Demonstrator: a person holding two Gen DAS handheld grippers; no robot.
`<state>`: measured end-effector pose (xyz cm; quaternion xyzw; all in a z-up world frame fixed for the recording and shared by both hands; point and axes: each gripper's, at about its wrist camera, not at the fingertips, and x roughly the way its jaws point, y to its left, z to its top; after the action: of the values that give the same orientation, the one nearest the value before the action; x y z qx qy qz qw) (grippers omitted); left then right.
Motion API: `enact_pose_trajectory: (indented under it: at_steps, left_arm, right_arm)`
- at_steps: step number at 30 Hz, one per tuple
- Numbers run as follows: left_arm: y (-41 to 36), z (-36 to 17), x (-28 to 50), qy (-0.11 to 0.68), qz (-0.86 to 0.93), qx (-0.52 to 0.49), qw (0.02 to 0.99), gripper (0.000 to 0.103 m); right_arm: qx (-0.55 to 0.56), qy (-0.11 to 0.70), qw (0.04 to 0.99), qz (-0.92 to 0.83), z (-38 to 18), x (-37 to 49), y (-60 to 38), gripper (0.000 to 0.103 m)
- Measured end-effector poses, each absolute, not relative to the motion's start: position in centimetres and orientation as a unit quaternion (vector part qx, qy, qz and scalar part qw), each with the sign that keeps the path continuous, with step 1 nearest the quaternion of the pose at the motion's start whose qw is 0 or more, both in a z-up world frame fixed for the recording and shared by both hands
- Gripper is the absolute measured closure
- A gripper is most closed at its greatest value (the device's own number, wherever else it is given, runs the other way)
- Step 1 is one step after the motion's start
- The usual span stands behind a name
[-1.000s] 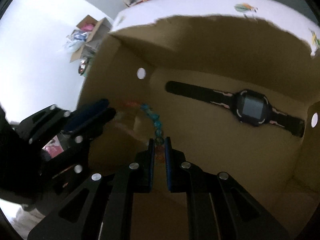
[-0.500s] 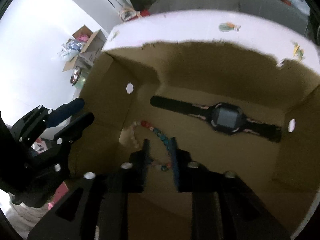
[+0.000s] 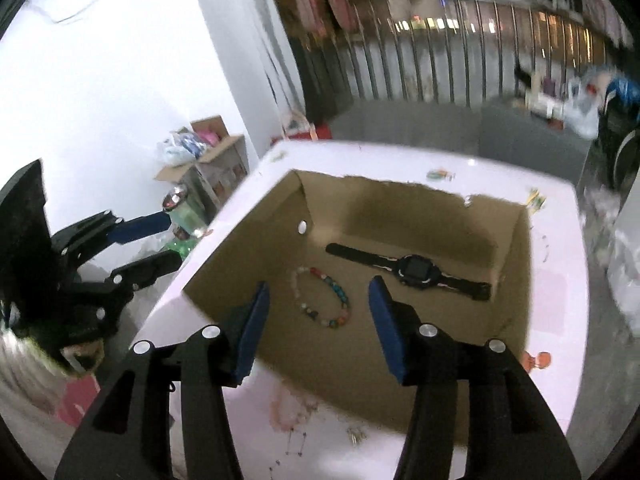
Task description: Organize jewelry
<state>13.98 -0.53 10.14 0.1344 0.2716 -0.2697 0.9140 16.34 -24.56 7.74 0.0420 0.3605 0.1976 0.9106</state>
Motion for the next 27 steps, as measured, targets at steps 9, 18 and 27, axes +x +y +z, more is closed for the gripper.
enact_pose_trajectory:
  at_steps: [9, 18, 27]
  left_arm:
    - [-0.1, 6.3, 8.3, 0.272, -0.324, 0.116, 0.899, 0.051]
    - [-4.6, -2.2, 10.8, 0.344, -0.291, 0.114, 0.886, 0.055]
    - [-8.2, -5.9, 12.1, 0.388, -0.281, 0.174, 0.860, 0.089]
  right_arm:
    - [0.057, 0.332, 0.924, 0.180, 4.7, 8.7, -26.1, 0.052]
    - [0.083, 0.394, 0.906, 0.132, -2.5, 9.0, -26.2, 0.055]
    - [0.075, 0.406, 0.902, 0.129, -4.1, 9.5, -26.2, 0.056]
